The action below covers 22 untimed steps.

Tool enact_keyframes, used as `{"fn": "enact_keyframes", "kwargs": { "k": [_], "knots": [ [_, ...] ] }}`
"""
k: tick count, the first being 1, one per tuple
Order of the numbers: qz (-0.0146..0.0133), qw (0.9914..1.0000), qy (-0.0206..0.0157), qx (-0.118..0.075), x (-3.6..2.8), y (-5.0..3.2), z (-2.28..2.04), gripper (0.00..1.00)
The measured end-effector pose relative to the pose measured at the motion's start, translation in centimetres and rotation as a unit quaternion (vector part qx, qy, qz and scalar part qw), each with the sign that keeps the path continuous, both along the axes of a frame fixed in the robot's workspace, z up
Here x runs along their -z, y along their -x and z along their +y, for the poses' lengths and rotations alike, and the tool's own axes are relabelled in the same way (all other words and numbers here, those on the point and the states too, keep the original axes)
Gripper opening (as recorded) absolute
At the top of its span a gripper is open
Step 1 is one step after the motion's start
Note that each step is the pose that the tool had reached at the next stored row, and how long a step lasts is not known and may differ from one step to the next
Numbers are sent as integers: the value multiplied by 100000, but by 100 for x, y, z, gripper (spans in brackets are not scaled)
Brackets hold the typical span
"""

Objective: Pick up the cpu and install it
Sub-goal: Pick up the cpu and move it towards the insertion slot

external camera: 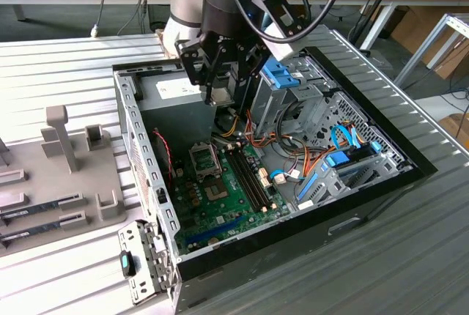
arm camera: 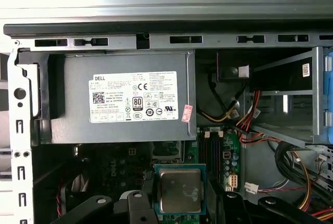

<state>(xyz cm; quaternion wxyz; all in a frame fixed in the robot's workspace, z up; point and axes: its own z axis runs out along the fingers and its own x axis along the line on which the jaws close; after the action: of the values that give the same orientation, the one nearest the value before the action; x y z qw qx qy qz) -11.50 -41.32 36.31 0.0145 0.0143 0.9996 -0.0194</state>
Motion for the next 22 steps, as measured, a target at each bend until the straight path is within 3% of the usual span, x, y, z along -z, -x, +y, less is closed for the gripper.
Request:
{"fn": "enact_keyframes", "kwargs": {
  "k": [22],
  "knots": [
    [-4, 100000, -4, 1, 51, -9, -53, 47]
  ]
}}
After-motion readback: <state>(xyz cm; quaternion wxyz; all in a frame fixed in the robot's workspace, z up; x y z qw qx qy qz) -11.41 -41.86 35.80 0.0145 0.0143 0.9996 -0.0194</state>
